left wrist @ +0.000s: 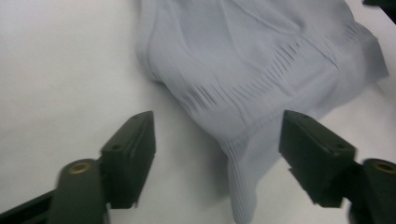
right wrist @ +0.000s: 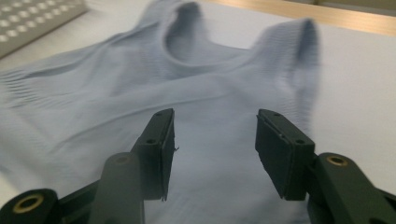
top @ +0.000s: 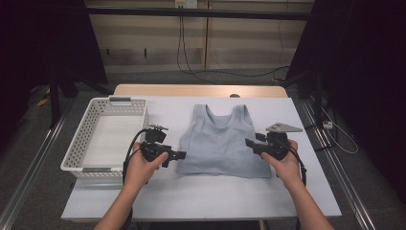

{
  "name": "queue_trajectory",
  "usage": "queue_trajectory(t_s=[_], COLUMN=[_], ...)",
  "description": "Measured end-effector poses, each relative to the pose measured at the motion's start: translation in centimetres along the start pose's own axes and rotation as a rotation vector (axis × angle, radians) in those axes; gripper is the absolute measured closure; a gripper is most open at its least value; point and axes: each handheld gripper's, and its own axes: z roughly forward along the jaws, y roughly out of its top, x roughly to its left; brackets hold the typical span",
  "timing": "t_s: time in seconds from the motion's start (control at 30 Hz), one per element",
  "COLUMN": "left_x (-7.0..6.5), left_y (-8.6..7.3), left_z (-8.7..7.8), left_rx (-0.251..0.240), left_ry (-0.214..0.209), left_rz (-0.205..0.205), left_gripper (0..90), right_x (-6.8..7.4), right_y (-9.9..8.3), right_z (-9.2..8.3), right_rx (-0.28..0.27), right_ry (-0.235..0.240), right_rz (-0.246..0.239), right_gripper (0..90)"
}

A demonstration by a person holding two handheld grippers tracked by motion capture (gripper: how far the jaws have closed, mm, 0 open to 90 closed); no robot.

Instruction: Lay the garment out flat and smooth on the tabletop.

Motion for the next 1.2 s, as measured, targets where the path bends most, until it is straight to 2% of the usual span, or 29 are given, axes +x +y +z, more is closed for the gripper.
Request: queue_trajectory(t_s=[0.03,0.07,0.1,0.13,0.17,0.23,0.37,0.43,0.5,0.6,0.7,0.8,0.83,0.9,0.93,1.03,1.07,1.13,1.2], left_x=[0.0,0.1,0.1,0.1,0.2,0.3,0.5,0.6,0.6,0.7,0.8,0.9,0.9,0.8,0.8,0.8,0.9,0.9,1.0], left_y=[0.1,0.3,0.4,0.5,0.6,0.8,1.2,1.3,1.4,1.3,1.1,0.8,0.7,0.5,0.4,0.2,0.1,0.0,0.0], left_z=[0.0,0.1,0.1,0.2,0.2,0.3,0.7,0.9,1.2,1.7,2.2,2.6,2.7,2.9,2.9,3.2,3.3,3.4,3.6], left_rx=[-0.006,-0.01,-0.016,-0.026,-0.03,-0.037,-0.048,-0.054,-0.055,-0.051,-0.029,-0.025,-0.02,-0.014,-0.014,-0.009,-0.005,-0.006,-0.003], left_ry=[0.007,0.011,0.012,0.023,0.027,0.037,0.054,0.059,0.068,0.07,0.085,0.095,0.095,0.103,0.103,0.106,0.107,0.111,0.115], left_rz=[-0.003,-0.002,-0.002,-0.004,-0.002,-0.005,-0.015,-0.008,0.006,-0.006,-0.003,-0.01,-0.013,-0.004,-0.005,-0.004,-0.008,-0.008,-0.006], left_gripper=[22.8,19.5,19.5,18.2,18.2,17.5,17.7,20.5,28.0,30.0,30.4,30.5,30.8,32.7,33.6,35.0,36.4,36.8,37.6], right_x=[0.5,1.4,1.4,2.3,2.3,3.1,4.6,5.4,6.0,6.7,7.3,7.9,8.1,8.1,8.0,7.9,7.7,7.6,7.1], right_y=[0.0,0.0,0.0,-0.1,-0.1,-0.1,0.0,0.1,0.1,-0.1,-0.6,-1.5,-1.9,-2.1,-1.9,-1.8,-1.5,-1.4,-1.2], right_z=[0.2,0.7,0.7,1.1,1.1,1.5,2.2,2.5,2.8,3.6,4.4,5.5,5.8,5.9,5.6,5.2,4.6,4.3,3.6], right_rx=[0.004,0.012,0.012,0.015,0.015,0.024,0.026,0.025,0.03,0.046,0.091,0.168,0.178,0.161,0.147,0.131,0.11,0.105,0.085], right_ry=[0.02,0.06,0.06,0.091,0.091,0.124,0.174,0.196,0.219,0.238,0.249,0.23,0.226,0.228,0.238,0.239,0.236,0.234,0.213], right_rz=[0.0,0.0,0.0,-0.014,-0.014,-0.039,-0.058,-0.07,-0.09,-0.116,-0.138,-0.194,-0.204,-0.197,-0.176,-0.164,-0.158,-0.153,-0.144], right_gripper=[48.2,50.4,50.4,56.2,56.2,64.1,74.4,78.7,82.6,85.0,86.3,86.6,86.2,84.5,79.6,76.9,74.2,73.4,67.5])
